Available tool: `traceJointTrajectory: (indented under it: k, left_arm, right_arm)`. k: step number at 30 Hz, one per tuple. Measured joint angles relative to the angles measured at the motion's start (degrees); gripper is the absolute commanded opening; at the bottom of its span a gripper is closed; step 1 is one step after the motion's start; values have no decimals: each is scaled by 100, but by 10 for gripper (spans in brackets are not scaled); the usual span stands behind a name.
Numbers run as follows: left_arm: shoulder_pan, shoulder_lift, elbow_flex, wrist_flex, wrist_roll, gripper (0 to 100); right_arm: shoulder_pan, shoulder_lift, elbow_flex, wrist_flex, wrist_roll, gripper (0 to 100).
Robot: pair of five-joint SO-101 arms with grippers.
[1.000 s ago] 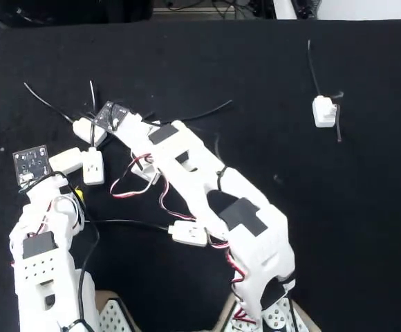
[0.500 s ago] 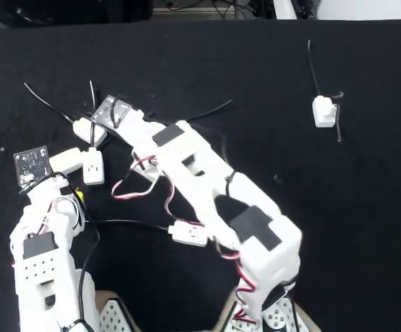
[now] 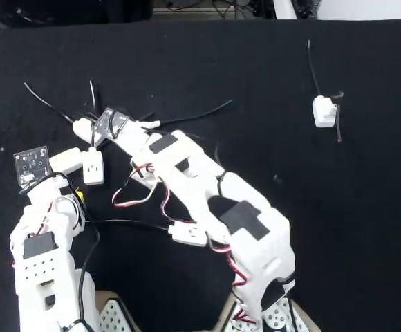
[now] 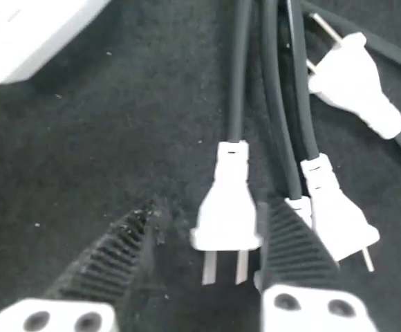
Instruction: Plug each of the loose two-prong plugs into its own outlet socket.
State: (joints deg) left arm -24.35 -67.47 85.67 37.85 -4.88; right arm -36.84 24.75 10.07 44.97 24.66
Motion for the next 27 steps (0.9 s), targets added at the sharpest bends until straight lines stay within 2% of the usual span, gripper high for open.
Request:
traceJointTrajectory:
  k: [2, 6, 11, 17, 23, 27]
  left_arm:
    - [0, 0, 0, 0, 0, 180]
    - [0, 0, 0, 0, 0, 180]
    - [0, 0, 0, 0, 0, 180]
    - [0, 0, 0, 0, 0, 180]
    - [0, 0, 0, 0, 0, 180]
    - [0, 0, 0, 0, 0, 180]
  right_arm:
    - [0, 9, -9, -9, 9, 11]
    - [88, -44, -9, 9, 0, 10]
    - [492, -703, 0, 791, 9, 11]
    - [1257, -2101, 580, 2004, 18, 11]
    - [2321, -3209, 2057, 2154, 70, 11]
    - [3112, -3719, 2848, 2092, 598, 16]
